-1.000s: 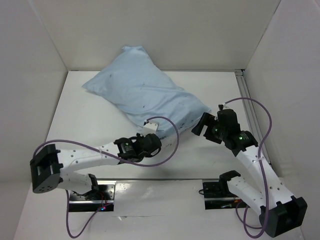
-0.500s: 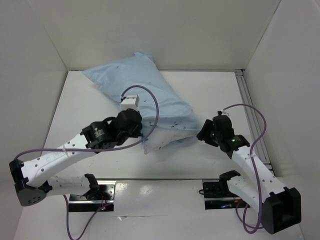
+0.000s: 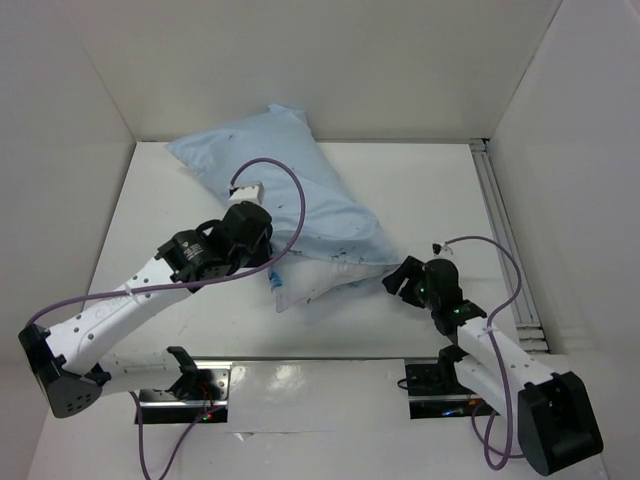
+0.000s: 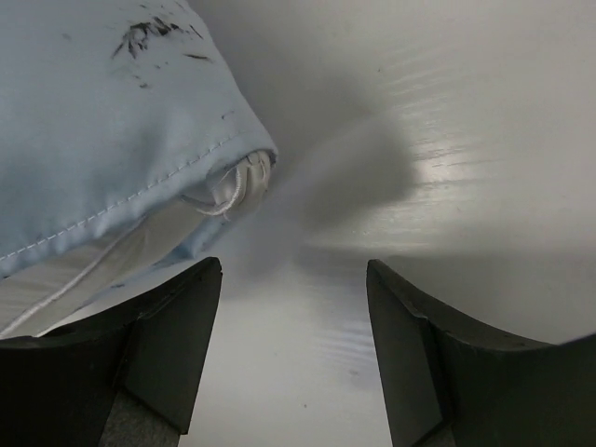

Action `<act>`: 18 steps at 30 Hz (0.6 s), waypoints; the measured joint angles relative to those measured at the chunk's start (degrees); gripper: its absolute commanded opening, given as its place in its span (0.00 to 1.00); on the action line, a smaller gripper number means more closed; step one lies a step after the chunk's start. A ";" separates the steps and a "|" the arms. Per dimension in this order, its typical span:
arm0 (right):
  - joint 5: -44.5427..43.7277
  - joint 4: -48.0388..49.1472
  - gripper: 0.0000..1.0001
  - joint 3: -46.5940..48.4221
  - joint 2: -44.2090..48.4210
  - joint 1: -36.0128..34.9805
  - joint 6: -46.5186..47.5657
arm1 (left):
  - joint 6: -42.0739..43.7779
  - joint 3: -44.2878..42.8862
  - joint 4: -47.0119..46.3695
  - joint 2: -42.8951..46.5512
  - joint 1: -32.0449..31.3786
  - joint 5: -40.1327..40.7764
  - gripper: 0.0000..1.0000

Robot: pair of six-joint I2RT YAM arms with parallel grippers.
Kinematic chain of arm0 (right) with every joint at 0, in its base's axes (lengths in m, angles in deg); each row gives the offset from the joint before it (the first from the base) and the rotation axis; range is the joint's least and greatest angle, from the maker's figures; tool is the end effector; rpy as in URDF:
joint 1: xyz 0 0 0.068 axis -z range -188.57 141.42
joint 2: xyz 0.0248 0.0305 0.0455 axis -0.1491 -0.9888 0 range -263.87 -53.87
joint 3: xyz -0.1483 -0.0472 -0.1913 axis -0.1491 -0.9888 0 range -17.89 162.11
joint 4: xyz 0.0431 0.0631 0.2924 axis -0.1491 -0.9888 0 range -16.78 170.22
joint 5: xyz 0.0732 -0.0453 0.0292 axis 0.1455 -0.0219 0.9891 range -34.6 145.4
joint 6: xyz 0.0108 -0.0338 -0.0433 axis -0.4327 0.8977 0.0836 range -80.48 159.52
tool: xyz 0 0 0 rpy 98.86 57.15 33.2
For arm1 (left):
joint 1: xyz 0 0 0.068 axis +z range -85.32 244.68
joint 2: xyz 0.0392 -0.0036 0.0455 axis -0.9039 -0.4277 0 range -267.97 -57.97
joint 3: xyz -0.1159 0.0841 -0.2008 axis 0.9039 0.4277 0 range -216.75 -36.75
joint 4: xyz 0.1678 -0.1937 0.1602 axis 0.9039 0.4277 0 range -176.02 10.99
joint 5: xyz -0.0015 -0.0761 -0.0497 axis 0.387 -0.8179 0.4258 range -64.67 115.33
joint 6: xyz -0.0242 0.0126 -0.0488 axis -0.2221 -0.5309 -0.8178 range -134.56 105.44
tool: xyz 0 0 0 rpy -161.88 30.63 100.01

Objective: Put the pillow into the pillowcase

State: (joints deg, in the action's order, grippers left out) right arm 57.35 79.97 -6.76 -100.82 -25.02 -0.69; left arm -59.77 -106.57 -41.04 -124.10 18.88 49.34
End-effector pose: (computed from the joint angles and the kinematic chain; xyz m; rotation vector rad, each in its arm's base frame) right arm 0.2087 0.0630 0.1003 0.4467 2.2186 0.5803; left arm 0.2134 -0.1968 0.3364 -0.2037 2.2367 -0.3887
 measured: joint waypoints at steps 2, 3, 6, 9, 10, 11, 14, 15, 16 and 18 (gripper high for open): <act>0.94 5.20 0.71 -2.12 -1.84 0.00 -0.57 | -0.02 0.35 -0.15 0.00 -0.39 -0.20 0.00; 1.55 8.26 0.71 -3.21 -3.08 0.00 -1.16 | -0.04 0.74 -0.26 0.02 -0.63 -0.22 0.00; 2.10 15.19 0.70 -4.68 -6.05 0.00 -1.84 | -0.22 2.38 -0.39 -0.24 -2.10 -0.39 0.00; 2.36 20.41 0.69 -4.92 -9.57 0.00 -2.43 | -1.05 3.76 -0.39 -1.42 -4.76 -0.39 0.00; 2.58 22.45 0.67 -5.16 -10.82 0.00 -2.54 | -1.55 4.00 -0.35 -1.97 -5.66 -0.31 0.00; 2.84 24.06 0.67 -5.20 -12.04 0.00 -2.62 | -1.88 4.20 -0.33 -2.47 -6.58 -0.28 0.00; 3.32 28.57 0.63 -5.20 -15.91 -0.02 -3.06 | -3.32 4.37 -0.20 -2.99 -8.44 -0.11 0.00; 3.48 30.12 0.62 -5.14 -17.25 -0.02 -3.17 | -3.54 4.37 -0.20 -2.99 -8.70 -0.04 0.00; 3.58 32.17 0.62 -5.09 -18.95 -0.09 -3.28 | -4.00 4.37 -0.20 -2.99 -8.92 0.13 0.00; 3.74 35.12 0.57 -4.87 -21.55 -0.33 -3.48 | -4.57 4.37 -0.20 -2.99 -9.16 0.28 0.00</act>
State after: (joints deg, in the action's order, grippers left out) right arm 61.09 115.09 -11.63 -122.38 -25.35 -4.17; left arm -64.34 -102.20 -41.24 -127.09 9.72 49.62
